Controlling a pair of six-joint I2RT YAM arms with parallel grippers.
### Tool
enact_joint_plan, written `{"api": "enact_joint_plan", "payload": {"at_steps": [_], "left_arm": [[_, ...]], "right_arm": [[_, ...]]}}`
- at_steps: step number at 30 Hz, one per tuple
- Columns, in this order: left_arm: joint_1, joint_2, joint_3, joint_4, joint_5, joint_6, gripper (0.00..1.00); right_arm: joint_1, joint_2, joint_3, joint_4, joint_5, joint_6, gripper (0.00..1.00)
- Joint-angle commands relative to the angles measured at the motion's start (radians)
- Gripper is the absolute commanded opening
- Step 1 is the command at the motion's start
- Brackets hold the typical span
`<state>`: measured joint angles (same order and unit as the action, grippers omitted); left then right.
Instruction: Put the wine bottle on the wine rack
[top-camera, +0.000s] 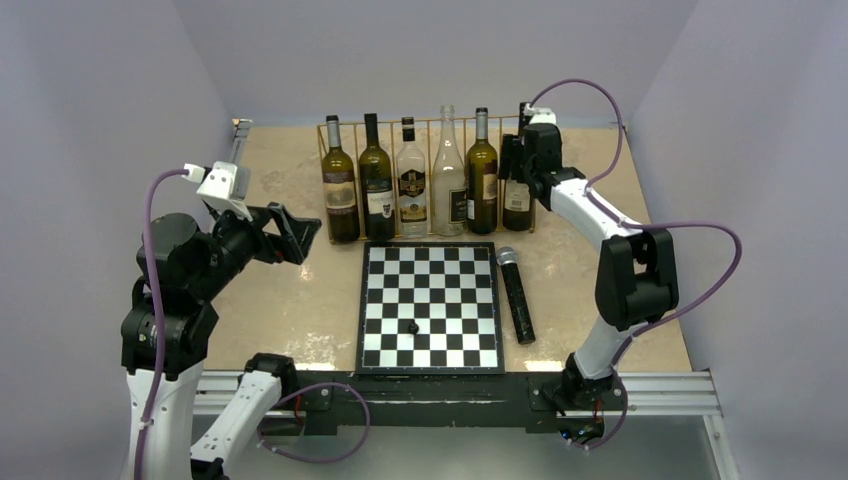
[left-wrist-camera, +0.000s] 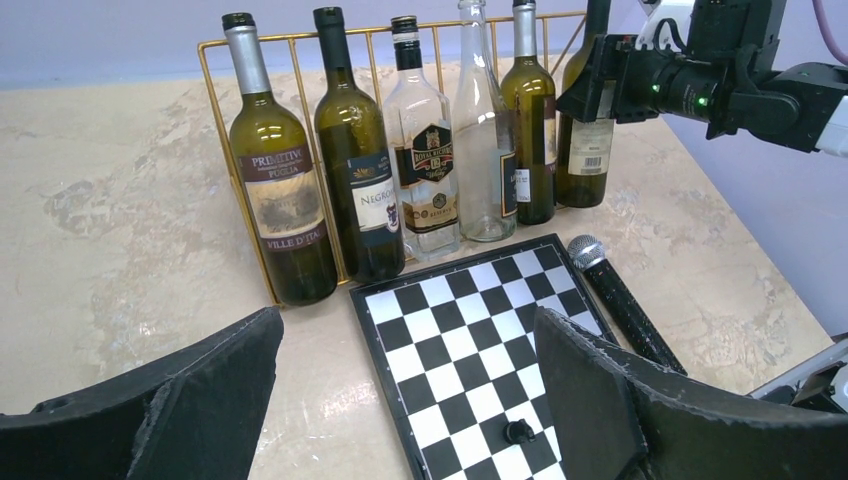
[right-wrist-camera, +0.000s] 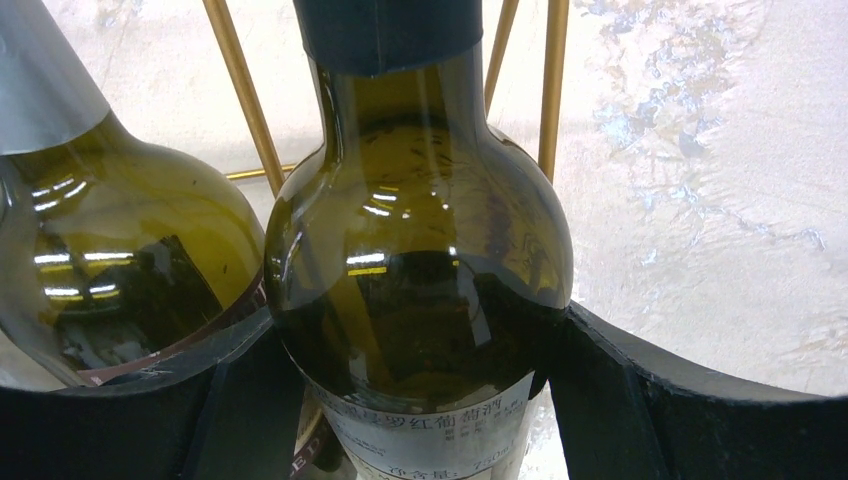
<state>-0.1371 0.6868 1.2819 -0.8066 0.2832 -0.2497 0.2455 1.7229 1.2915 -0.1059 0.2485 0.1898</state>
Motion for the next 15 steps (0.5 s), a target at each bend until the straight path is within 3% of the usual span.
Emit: {"api": "enact_joint_plan", "payload": {"at_steps": [1,15], "left_arm": [[0.001,-0.001,0.036,-0.001,-0.004,0.015,0.99],[0.001,-0.037,0.065,-0.016,0.021,0.015,0.99]], "right_arm": [[-0.005,-0.008,0.106,0.059,0.026,-0.008,0.0],[-0.006,0.02,0.128,-0.075,-0.024,0.052,0.0]]}}
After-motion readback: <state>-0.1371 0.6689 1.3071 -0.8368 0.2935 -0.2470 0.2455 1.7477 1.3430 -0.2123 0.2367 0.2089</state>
